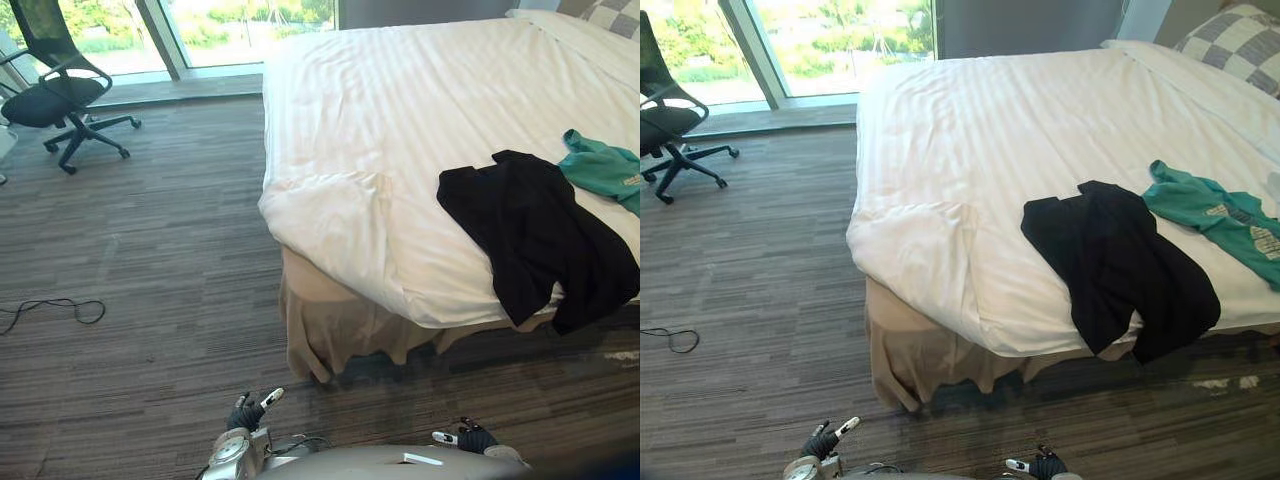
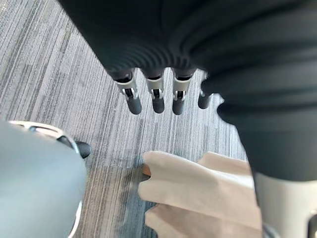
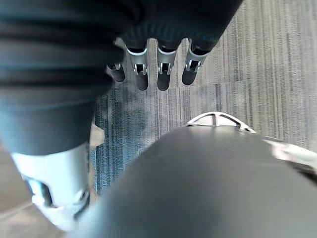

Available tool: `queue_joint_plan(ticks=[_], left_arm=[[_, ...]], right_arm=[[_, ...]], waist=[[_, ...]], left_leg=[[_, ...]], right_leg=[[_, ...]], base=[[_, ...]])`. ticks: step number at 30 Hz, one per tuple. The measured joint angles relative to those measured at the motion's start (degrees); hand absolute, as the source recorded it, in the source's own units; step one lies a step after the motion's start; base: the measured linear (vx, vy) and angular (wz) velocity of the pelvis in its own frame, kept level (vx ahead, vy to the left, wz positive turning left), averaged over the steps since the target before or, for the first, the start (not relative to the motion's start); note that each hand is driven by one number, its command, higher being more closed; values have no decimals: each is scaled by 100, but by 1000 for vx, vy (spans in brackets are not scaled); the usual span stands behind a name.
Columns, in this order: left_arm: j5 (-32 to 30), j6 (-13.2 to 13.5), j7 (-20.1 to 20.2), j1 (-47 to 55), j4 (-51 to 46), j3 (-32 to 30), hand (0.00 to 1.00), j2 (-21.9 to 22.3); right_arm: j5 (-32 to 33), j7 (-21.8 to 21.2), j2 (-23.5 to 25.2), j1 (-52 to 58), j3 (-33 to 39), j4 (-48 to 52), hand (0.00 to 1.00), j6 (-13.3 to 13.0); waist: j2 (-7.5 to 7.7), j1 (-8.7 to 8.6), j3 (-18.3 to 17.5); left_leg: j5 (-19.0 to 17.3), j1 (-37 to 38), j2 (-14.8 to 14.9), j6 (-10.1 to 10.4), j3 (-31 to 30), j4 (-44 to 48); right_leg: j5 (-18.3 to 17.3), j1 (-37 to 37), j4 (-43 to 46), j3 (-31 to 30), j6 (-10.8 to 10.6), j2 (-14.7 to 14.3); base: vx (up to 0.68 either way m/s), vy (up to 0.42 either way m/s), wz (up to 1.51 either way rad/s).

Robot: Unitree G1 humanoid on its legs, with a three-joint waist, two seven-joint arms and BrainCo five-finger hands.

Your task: Tidy the bed and pick cloth on bed and put in laundry

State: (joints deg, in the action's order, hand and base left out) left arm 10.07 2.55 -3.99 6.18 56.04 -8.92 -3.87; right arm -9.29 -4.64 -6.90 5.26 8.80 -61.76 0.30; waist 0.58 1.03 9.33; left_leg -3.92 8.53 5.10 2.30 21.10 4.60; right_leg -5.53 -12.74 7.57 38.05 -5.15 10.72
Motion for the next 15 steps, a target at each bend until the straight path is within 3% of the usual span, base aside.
queue_joint_plan(ticks=[1,3,4,5,6,7,8,9,13,15], left_arm=[[-2,-17,0,-9,6,19,0,7],[4,-124,-11,-61,49,239,0,-2],[7,-166,-13,-90,37,285,0,-47],[4,-237,-21,-131,50,414,0,-133],[3,-301,-28,-218,163,449,0,-216],[14,-365,-60,-288,209,445,0,-263],[37,-386,-108,-306,201,442,0,-337],[73,-427,-145,-342,217,426,0,-362],[234,-452,-305,-282,283,344,0,-72],[279,-411,-381,-249,274,294,0,-17]], right_arm=[[109,3,-4,-7,0,0,0,12],[353,43,-4,-45,9,3,0,75],[433,57,9,-14,68,12,0,69],[497,79,89,-7,94,24,0,52],[540,85,143,-13,76,83,0,46],[577,94,210,-8,62,116,0,44],[657,95,286,-9,62,114,0,42],[754,93,310,-10,75,35,0,44],[1205,81,85,-11,198,-61,0,112],[1242,74,77,39,253,-59,0,165]], waist=[[-4,-12,12],[-47,-51,59],[59,-81,133],[114,-172,194],[191,-194,218],[311,-172,263],[477,-145,303],[498,-145,307],[48,-184,267],[4,-189,249]], left_leg=[[57,52,-20,-38,-8,-92],[157,194,-44,-105,-38,-267],[154,306,-59,-107,-102,-277],[83,373,-14,-115,-338,-294],[0,396,35,-54,-481,-296],[-37,408,15,4,-594,-311],[-71,412,-107,64,-657,-353],[-29,453,-156,163,-751,-484],[345,577,52,263,-782,-975],[385,635,163,306,-773,-1024]], right_leg=[[-26,72,265,-6,34,72],[-93,643,1922,-242,111,496],[-42,905,2731,-506,184,737],[-567,1197,3214,-933,141,766],[-862,1288,3066,-1245,135,634],[-896,1332,2618,-1483,160,499],[-579,1309,1986,-1722,186,427],[-792,1049,1644,-1878,99,369],[-592,773,862,-1750,-21,-37],[-470,627,580,-1694,-1,-195]], base=[[-20,24,29],[-21,54,44],[-9,-48,67],[-5,-97,80],[-16,-153,88],[-35,-137,77],[-80,-179,63],[-101,-175,41],[-69,-83,8],[-53,-65,1]])
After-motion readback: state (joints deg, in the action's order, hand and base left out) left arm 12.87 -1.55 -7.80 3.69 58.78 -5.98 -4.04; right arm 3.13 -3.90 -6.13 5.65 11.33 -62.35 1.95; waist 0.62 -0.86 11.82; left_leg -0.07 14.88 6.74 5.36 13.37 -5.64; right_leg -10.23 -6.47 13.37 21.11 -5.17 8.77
